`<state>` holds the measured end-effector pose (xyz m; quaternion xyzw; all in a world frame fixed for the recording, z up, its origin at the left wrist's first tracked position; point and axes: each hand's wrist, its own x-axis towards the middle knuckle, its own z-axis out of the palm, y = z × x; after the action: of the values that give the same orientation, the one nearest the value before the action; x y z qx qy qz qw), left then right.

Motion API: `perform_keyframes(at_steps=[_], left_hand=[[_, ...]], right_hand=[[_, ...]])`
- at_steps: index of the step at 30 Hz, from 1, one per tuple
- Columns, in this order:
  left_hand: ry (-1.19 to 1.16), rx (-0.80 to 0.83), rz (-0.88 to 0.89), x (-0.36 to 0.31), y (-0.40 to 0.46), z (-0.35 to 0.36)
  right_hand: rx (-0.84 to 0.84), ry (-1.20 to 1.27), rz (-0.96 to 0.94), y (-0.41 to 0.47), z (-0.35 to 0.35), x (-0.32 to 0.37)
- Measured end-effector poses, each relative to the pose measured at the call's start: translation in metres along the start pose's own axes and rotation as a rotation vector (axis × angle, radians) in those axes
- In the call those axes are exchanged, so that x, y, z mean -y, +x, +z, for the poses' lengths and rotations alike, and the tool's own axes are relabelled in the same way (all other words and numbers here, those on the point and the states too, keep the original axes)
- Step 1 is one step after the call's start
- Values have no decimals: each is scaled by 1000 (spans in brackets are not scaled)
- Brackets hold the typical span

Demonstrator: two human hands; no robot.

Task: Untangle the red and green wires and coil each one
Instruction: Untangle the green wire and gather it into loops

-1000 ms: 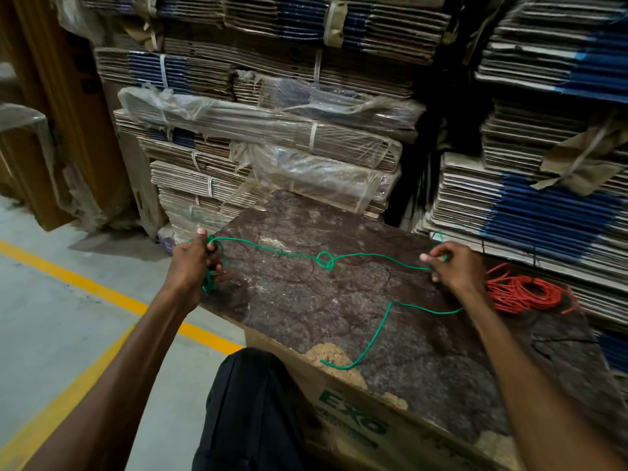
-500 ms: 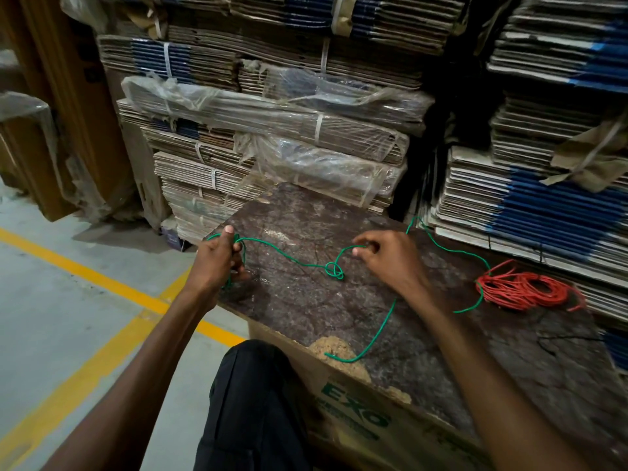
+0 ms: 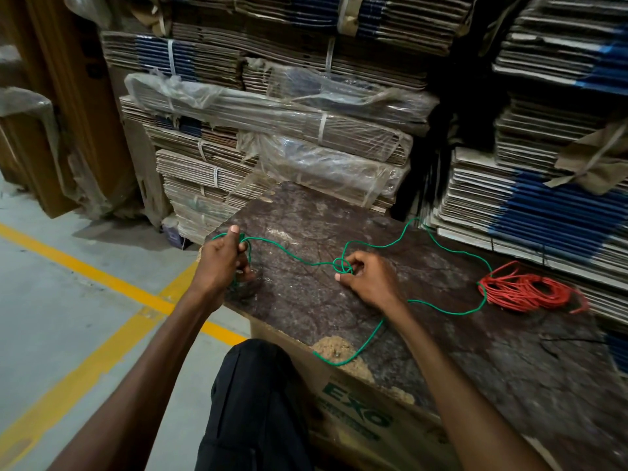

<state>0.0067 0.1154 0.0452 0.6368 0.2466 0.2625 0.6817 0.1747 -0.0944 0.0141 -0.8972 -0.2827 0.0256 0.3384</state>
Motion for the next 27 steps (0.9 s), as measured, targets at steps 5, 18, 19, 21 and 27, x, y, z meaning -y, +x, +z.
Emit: perform_keyframes(at_steps=[5,18,19,21,27], left_hand=[[5,-2,3,-1,-1,0],[-12,6,-29,3,4,8],[-11,16,-30,4,5,9],[-6,25,-32,3,5,11],[1,-5,-37,-2,1,20]], right_hand=[[-98,353,8,-1,-6,-2],[-137,605,50,-10,-40,6],[-125,625,72,-11,-42,6],[-97,701,111,-13,-48,7],[56,951,150,-18,-66,9]])
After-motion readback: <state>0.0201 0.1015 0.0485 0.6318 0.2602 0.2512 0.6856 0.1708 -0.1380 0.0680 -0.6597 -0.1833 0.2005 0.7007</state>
